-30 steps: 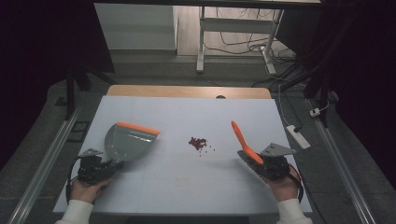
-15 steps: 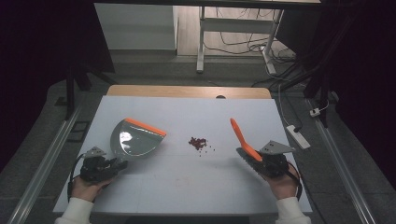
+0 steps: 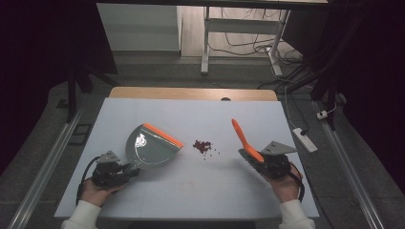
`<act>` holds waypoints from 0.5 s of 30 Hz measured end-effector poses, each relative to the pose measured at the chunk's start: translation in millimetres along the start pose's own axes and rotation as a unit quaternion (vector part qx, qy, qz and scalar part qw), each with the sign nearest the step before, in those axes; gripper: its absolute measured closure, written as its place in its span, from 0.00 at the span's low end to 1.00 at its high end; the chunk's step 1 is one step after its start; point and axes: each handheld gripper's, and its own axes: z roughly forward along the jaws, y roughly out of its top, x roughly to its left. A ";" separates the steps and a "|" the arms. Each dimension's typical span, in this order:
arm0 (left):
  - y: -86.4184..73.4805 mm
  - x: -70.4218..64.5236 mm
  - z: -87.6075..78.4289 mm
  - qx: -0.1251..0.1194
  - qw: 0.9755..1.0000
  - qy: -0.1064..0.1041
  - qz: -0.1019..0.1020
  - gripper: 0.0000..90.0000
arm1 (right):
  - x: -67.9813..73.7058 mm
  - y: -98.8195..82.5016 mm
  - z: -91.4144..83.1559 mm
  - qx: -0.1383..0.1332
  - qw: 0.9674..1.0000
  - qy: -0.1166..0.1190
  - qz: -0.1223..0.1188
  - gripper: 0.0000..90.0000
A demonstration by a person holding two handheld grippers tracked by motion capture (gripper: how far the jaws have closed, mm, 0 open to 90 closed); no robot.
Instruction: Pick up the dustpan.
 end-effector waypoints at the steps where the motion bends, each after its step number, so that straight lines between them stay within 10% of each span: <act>1: 0.8 -0.8 0.6 0.000 1.000 -0.003 0.005 0.69 | -0.3 -0.1 0.1 0.000 1.000 0.000 0.002 0.78; 15: 11.0 3.4 6.8 0.000 0.999 -0.018 0.027 0.69 | -1.6 3.8 1.5 -0.006 1.000 -0.003 0.007 0.78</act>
